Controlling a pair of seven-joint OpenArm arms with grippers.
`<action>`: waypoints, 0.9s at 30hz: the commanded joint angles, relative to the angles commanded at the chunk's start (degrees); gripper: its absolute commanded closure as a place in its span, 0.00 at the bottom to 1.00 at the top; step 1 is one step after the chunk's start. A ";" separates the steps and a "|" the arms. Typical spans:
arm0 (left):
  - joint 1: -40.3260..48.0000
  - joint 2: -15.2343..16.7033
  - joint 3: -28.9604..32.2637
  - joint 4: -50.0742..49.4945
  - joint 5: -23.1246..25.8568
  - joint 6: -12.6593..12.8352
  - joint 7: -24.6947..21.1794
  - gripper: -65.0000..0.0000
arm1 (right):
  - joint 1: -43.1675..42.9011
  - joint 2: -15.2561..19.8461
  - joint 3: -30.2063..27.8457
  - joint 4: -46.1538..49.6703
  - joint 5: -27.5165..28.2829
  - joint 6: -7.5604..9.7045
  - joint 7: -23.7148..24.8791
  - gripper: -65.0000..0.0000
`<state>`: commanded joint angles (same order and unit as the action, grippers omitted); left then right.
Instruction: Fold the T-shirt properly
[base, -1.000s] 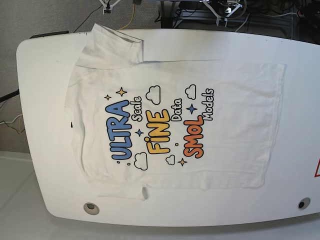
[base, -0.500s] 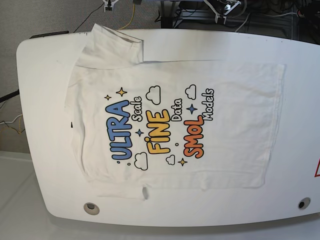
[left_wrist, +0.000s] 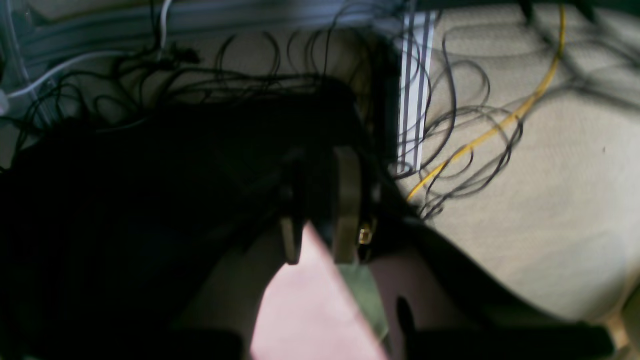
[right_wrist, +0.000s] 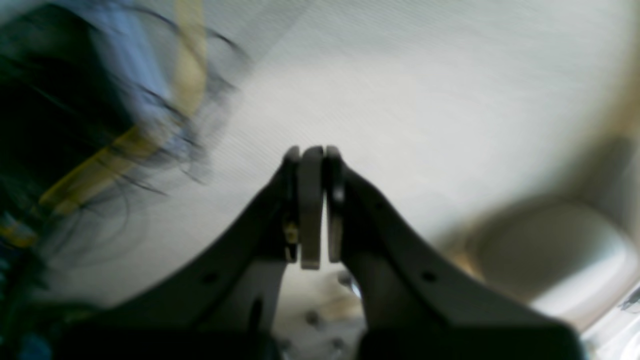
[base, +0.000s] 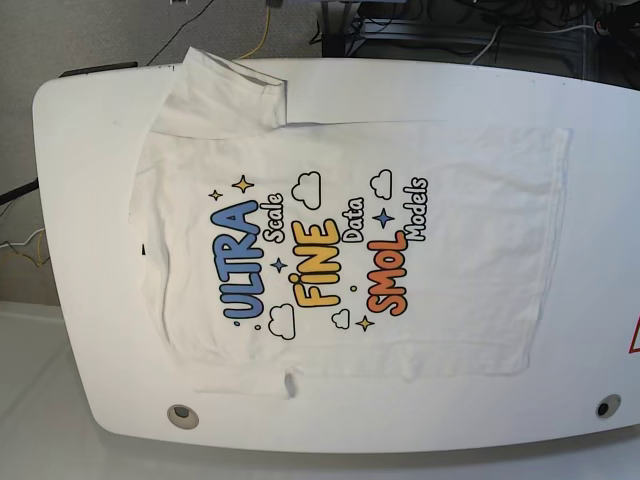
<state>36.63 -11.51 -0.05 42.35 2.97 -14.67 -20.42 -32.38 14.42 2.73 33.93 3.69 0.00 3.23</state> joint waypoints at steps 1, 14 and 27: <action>0.70 -0.09 -0.14 1.32 -0.03 0.18 0.21 0.85 | -0.69 0.24 -0.02 0.77 0.00 -0.02 0.02 1.00; 4.65 -0.30 0.80 8.85 -0.44 5.90 4.14 0.85 | -6.18 2.58 0.27 6.44 -0.45 0.07 0.11 1.00; 15.01 -5.65 0.81 29.82 -1.02 2.67 6.16 0.85 | -20.55 9.14 0.12 27.87 -0.93 -0.32 0.71 1.00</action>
<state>51.64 -17.16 0.76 72.17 1.96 -11.99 -14.26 -52.93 23.57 2.85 61.80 2.77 -0.32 3.93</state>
